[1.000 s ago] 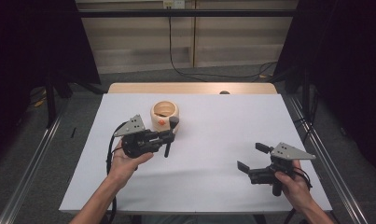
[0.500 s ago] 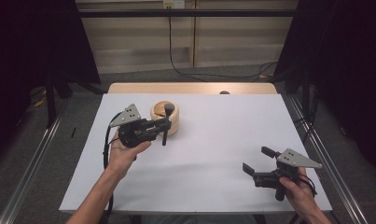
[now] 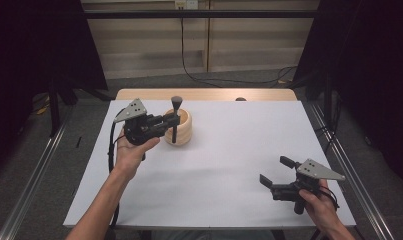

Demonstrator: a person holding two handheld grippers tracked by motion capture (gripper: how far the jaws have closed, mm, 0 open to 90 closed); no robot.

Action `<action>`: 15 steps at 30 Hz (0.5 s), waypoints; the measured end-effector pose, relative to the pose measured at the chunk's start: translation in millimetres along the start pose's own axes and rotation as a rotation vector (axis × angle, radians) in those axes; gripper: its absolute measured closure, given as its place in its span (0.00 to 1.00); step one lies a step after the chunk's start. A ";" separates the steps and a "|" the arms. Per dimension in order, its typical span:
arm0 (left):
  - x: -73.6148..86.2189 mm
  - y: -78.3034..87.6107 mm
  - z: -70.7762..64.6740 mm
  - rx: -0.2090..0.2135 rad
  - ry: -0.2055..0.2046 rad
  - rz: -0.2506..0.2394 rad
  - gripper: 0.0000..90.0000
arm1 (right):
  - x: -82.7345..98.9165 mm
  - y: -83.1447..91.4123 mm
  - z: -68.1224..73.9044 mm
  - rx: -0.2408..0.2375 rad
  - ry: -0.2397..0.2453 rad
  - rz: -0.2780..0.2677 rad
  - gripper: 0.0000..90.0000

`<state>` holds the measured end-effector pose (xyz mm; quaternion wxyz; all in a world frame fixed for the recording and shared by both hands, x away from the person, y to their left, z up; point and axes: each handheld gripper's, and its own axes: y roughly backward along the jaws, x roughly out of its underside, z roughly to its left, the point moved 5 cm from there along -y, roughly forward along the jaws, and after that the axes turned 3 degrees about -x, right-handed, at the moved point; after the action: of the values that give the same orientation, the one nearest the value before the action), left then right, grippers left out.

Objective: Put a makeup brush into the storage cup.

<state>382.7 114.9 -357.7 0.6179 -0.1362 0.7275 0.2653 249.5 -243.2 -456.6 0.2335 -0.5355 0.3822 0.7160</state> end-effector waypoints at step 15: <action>-16.8 -10.4 22.4 -0.065 0.030 -0.039 0.87 | 1.2 -1.5 -0.6 -0.002 -0.008 0.025 0.01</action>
<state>410.1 116.6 -345.8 0.6071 -0.1744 0.7250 0.2745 250.6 -242.8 -458.2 0.2256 -0.5279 0.3873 0.7214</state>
